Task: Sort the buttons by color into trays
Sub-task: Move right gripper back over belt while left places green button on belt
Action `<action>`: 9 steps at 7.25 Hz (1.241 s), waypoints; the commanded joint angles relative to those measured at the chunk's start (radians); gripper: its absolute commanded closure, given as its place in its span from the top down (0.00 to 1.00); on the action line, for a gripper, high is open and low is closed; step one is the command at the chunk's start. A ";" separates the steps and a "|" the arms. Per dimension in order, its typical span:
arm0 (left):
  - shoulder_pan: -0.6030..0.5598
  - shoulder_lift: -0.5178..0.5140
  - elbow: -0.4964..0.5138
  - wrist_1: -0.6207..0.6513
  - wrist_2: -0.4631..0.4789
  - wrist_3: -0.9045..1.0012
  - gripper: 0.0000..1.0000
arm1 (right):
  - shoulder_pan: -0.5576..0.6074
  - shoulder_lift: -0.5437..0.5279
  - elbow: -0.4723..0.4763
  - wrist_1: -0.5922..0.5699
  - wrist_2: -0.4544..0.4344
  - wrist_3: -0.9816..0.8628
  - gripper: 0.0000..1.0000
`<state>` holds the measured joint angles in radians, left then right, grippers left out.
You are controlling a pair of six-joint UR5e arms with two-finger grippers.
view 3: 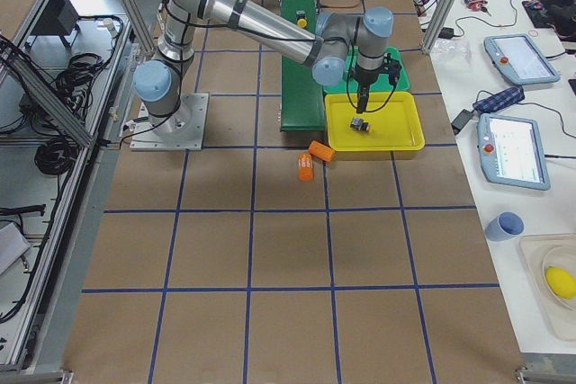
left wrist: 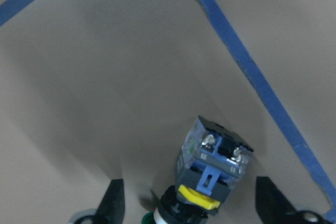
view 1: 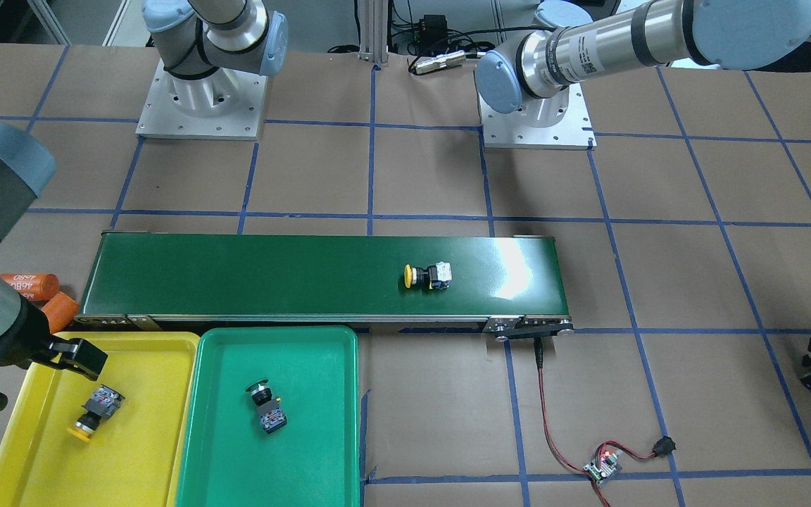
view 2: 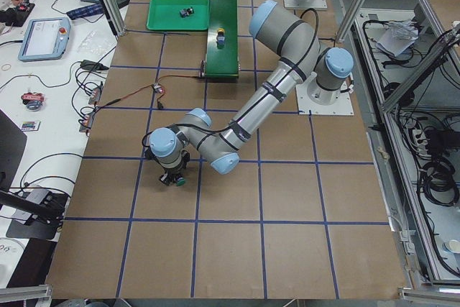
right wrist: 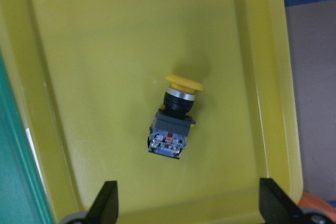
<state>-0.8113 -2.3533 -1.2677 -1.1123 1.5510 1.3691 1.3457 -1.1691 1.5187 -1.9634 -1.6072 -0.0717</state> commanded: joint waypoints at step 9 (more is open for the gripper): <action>-0.456 0.538 -0.473 -0.195 0.001 -0.895 0.00 | 0.225 -0.360 0.186 0.311 0.124 0.763 1.00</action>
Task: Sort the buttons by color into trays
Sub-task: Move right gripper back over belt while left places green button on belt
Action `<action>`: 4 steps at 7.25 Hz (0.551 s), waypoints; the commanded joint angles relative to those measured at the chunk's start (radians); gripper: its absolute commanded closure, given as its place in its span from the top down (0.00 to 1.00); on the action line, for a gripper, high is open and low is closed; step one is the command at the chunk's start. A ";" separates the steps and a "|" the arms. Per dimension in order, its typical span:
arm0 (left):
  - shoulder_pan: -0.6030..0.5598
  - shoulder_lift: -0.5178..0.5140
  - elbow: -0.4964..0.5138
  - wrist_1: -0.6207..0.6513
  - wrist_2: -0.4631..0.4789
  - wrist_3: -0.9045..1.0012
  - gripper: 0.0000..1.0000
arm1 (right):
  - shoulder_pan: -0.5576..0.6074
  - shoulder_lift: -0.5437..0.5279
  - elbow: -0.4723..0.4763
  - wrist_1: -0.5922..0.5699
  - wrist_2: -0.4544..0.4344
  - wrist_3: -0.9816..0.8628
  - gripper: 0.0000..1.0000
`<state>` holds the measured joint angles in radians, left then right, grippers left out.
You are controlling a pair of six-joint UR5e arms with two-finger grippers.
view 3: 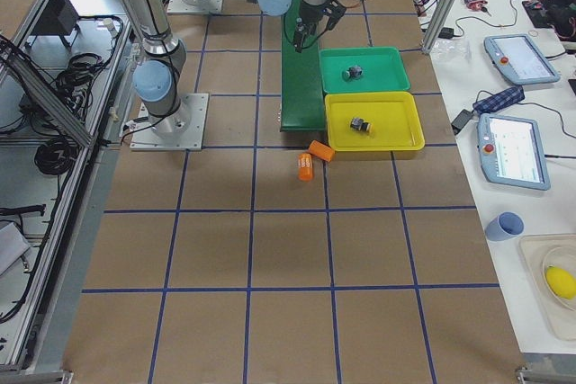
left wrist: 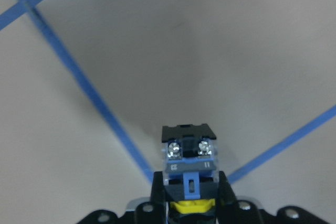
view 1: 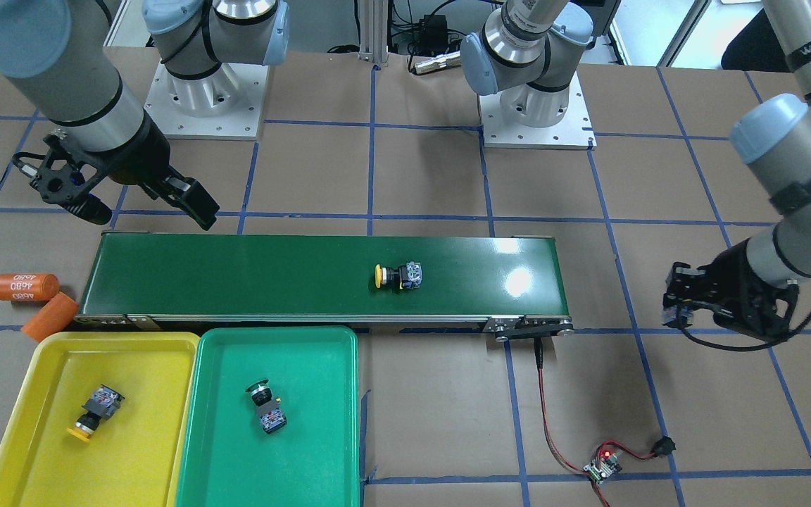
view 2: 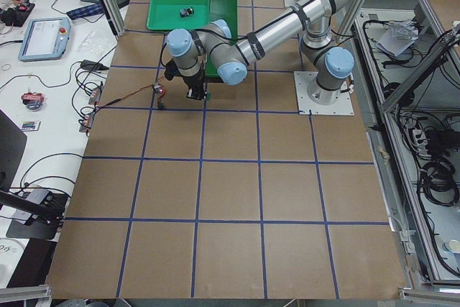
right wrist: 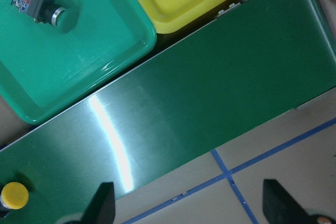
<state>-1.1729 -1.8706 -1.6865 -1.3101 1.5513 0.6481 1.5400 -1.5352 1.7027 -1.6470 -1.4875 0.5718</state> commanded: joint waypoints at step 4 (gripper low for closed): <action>-0.324 0.057 -0.113 0.038 -0.046 -0.573 0.00 | 0.031 0.067 0.002 -0.113 0.004 0.210 1.00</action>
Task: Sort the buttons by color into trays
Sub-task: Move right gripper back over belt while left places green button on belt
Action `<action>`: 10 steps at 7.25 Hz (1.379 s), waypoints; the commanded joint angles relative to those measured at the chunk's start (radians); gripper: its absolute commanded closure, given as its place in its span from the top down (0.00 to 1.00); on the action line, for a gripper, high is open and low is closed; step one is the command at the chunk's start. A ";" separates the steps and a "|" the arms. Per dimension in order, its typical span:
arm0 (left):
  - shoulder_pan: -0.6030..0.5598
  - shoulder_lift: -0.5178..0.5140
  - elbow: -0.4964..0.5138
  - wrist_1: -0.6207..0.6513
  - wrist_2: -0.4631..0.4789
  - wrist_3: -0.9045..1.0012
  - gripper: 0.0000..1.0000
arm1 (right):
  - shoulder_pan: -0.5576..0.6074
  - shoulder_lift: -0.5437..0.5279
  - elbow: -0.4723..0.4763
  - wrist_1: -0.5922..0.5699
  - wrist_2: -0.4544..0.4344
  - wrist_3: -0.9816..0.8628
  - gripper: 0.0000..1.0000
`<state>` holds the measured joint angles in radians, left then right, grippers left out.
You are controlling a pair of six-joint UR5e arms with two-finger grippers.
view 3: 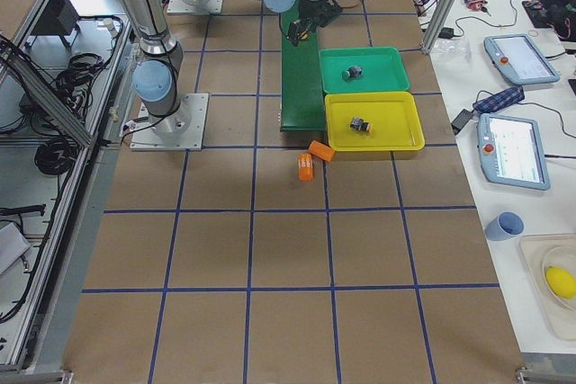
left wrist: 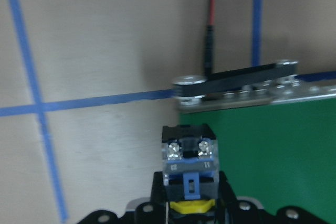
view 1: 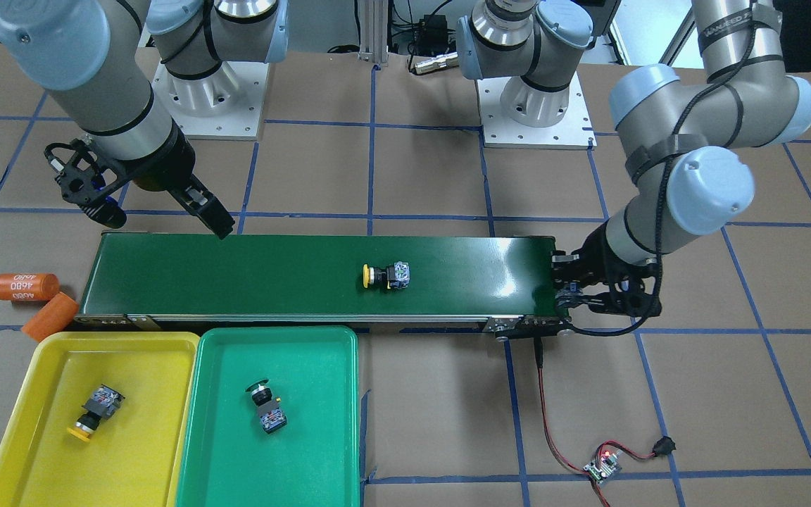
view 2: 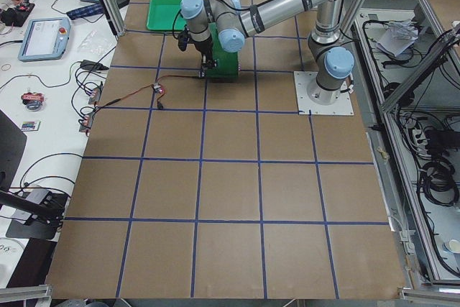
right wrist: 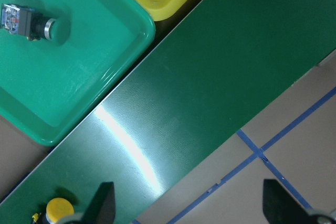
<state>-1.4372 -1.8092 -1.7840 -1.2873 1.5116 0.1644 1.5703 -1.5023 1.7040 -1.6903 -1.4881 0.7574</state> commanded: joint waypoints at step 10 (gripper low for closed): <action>-0.115 0.022 -0.080 0.129 -0.007 -0.134 1.00 | 0.229 0.198 0.063 -0.364 -0.007 0.590 1.00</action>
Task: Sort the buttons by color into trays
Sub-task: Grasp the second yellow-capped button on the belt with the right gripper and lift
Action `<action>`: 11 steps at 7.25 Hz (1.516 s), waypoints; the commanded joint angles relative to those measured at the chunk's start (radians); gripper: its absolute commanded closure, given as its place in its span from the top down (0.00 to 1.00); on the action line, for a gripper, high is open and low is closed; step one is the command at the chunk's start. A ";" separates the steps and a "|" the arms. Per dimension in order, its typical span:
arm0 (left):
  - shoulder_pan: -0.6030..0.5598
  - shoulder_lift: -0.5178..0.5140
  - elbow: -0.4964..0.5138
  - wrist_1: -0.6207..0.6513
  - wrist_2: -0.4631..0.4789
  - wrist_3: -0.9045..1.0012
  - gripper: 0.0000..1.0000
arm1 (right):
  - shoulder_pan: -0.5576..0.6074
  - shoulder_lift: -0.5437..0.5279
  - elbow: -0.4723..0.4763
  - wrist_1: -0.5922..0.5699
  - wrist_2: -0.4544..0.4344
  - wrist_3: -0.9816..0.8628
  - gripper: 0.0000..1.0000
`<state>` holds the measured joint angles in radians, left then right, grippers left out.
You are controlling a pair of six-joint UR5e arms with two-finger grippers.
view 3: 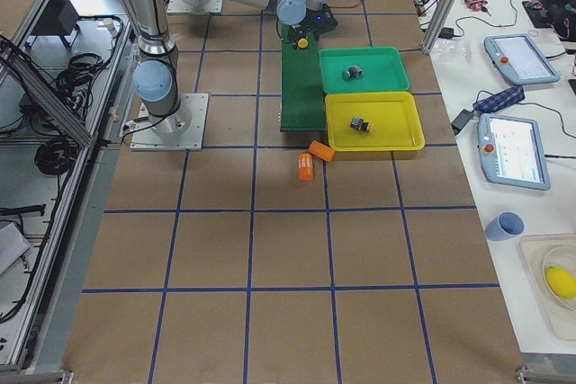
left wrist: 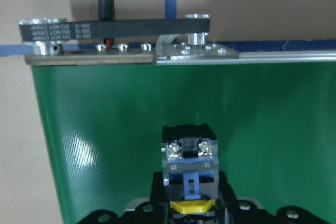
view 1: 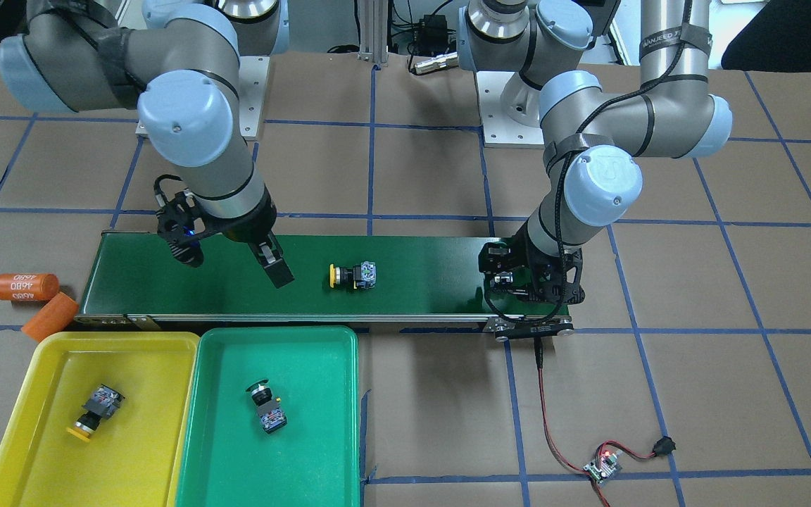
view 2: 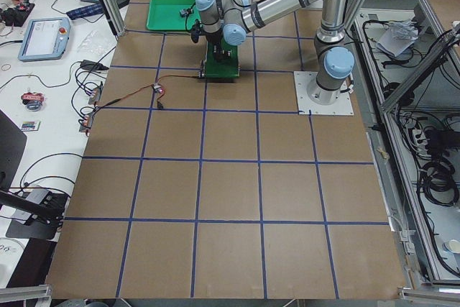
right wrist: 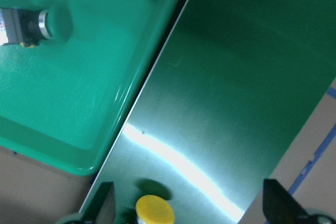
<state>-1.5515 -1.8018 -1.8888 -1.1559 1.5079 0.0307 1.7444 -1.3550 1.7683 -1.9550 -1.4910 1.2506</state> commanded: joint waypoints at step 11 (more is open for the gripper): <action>-0.113 0.139 0.419 -0.437 0.089 -0.166 1.00 | 0.086 0.129 0.062 -0.139 -0.078 0.205 0.18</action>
<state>-1.6570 -1.6923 -1.4711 -1.5983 1.5954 -0.1249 1.8479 -1.2262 1.8099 -2.0994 -1.5350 1.4574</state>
